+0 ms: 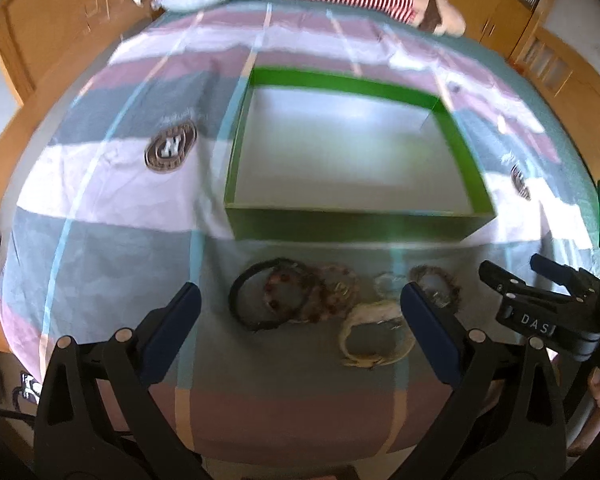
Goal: Organize jewelry
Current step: 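Move both tools down toward the watches in front of the green box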
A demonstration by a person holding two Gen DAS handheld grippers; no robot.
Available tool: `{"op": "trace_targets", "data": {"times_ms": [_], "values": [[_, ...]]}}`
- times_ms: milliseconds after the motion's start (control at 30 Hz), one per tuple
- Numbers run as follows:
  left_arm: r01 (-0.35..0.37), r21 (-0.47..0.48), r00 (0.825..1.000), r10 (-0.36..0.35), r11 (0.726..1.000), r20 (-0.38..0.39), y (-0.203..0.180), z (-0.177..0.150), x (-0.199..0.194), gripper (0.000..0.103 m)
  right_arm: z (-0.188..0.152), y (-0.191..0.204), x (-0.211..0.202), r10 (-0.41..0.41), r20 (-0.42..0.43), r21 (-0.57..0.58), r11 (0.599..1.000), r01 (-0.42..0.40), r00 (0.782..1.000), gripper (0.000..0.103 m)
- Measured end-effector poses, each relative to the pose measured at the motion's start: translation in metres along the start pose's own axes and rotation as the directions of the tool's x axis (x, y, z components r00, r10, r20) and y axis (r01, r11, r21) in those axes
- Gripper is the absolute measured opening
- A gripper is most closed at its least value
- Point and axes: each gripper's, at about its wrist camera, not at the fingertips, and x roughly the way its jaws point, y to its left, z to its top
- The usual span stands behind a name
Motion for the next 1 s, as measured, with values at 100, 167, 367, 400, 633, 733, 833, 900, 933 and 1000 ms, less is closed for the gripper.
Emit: {"op": "trace_targets", "data": {"times_ms": [100, 167, 367, 400, 633, 733, 833, 900, 933, 1000], "values": [[0.033, -0.023, 0.997, -0.034, 0.999, -0.073, 0.008, 0.001, 0.017, 0.086, -0.001, -0.001, 0.013, 0.042, -0.029, 0.014, 0.999, -0.041, 0.999, 0.042], [0.036, -0.046, 0.994, -0.041, 0.998, -0.101, 0.011, 0.004, 0.028, 0.078, -0.001, -0.003, 0.019, 0.070, -0.033, 0.034, 0.997, -0.069, 0.997, 0.040], [0.021, -0.100, 0.986, -0.037, 0.995, -0.160, 0.025, 0.014, 0.056, 0.073, -0.001, 0.006, 0.036, 0.078, -0.088, -0.006, 0.997, -0.079, 0.993, 0.039], [0.008, -0.103, 0.985, -0.026, 0.995, -0.171, 0.028, 0.015, 0.060, 0.073, -0.001, 0.007, 0.039, 0.084, -0.097, -0.008, 0.996, -0.085, 0.992, 0.039], [-0.066, -0.111, 0.974, 0.040, 0.992, -0.224, 0.043, 0.014, 0.078, 0.073, 0.011, -0.011, 0.054, 0.060, -0.079, 0.050, 0.997, -0.056, 0.995, 0.020], [-0.105, -0.108, 0.967, 0.076, 0.989, -0.241, 0.048, 0.013, 0.085, 0.073, 0.017, -0.020, 0.048, 0.088, -0.058, 0.075, 0.994, -0.084, 0.994, 0.020], [-0.127, -0.102, 0.965, 0.099, 0.987, -0.245, 0.050, 0.011, 0.090, 0.073, 0.019, -0.021, 0.047, 0.169, -0.083, 0.080, 0.983, -0.163, 0.982, 0.020], [-0.137, -0.095, 0.962, 0.109, 0.986, -0.252, 0.051, 0.011, 0.096, 0.074, 0.019, -0.016, 0.047, 0.146, -0.083, 0.045, 0.989, -0.142, 0.986, 0.022], [-0.136, -0.096, 0.960, 0.107, 0.986, -0.259, 0.051, 0.011, 0.099, 0.074, 0.019, -0.013, 0.050, 0.122, -0.088, 0.028, 0.992, -0.120, 0.989, 0.022], [-0.136, -0.092, 0.958, 0.107, 0.986, -0.266, 0.049, 0.010, 0.104, 0.073, 0.019, -0.007, 0.054, 0.113, -0.098, 0.021, 0.994, -0.111, 0.989, 0.022]]}}
